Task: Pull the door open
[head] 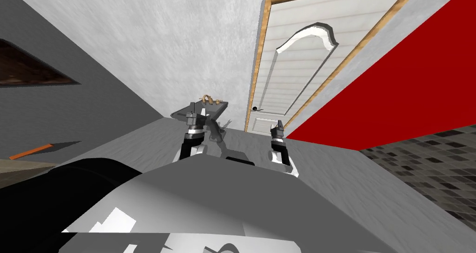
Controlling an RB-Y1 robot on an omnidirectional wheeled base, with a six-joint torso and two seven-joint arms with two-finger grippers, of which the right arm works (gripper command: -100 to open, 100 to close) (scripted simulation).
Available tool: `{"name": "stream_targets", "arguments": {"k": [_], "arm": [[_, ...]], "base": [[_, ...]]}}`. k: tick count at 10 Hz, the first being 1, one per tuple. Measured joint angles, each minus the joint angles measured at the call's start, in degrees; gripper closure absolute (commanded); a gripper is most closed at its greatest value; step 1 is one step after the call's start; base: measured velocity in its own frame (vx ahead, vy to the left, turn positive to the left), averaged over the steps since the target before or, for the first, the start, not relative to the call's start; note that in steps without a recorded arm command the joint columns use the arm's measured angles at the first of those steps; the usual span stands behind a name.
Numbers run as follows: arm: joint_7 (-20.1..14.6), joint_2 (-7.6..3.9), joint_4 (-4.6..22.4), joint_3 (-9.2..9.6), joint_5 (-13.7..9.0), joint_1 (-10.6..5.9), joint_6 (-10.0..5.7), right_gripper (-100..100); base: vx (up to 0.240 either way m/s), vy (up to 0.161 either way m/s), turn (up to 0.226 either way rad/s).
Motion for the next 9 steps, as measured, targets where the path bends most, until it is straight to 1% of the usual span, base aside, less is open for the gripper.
{"name": "stream_targets", "arguments": {"k": [1,2,4,6,7,9], "arm": [[0.35,-0.36,1.78,-0.14,-0.61,-0.94,-0.26,-100],[0.58,-0.46,2.83,-0.18,-0.88,-1.35,-0.39,-100],[1.15,-0.97,5.89,-0.33,-1.83,-2.47,-0.83,-100],[1.93,-1.44,9.95,-0.35,-2.91,-3.98,-2.05,-100],[2.17,-1.99,11.85,-0.50,-3.59,-4.73,-2.42,-100],[2.97,-2.45,15.38,-0.61,-4.74,-6.09,-2.99,-100]], "base": [[0.069,0.005,0.027],[0.057,0.003,0.065],[0.090,0.012,0.100],[0.105,0.005,0.105],[0.107,0.009,0.087],[0.090,0.008,0.061]]}}
